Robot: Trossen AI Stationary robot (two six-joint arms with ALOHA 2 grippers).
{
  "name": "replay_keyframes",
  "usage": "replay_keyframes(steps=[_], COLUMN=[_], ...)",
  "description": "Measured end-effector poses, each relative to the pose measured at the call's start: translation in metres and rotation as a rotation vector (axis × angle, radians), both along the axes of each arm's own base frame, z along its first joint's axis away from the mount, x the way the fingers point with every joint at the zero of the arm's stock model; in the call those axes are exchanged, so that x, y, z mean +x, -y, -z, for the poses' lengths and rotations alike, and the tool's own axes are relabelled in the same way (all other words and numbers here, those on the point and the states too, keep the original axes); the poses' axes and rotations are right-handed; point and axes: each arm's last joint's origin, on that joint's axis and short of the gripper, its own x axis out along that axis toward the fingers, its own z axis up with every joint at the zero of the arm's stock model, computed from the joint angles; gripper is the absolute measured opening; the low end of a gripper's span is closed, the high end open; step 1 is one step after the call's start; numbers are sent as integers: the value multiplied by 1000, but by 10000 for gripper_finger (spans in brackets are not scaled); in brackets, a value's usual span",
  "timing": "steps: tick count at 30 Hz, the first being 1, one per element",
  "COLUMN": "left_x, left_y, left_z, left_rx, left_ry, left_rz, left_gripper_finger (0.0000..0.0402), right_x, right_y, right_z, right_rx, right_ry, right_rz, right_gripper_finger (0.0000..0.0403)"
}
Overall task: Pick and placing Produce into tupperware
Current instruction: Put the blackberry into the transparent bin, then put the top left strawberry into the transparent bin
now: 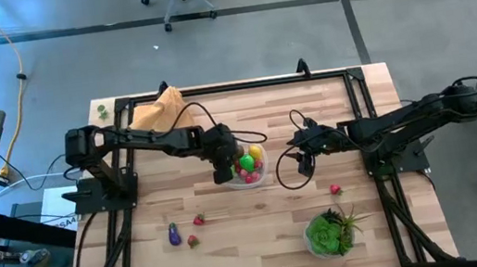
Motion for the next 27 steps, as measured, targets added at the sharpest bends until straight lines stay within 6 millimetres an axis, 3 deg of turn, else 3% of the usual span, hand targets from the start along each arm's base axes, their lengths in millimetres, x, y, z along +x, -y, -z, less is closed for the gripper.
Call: replay_keyframes(steps=[6,10,18,27], left_x=[-1,-1,-7,-29], left_y=[0,1,3,9], left_z=[0,1,-7,-47], left_rx=[10,-13,-45,-86], left_ry=[-16,-13,-40,-119], left_rz=[21,38,48,-8], left_gripper_finger=[209,229,218,189], right_x=[0,0,0,0], right_y=[0,0,0,0], right_z=[0,0,0,0], right_rx=[0,0,0,0], right_ry=[1,1,1,1], right_rz=[0,0,0,-1], right_gripper_finger=[176,176,176,176])
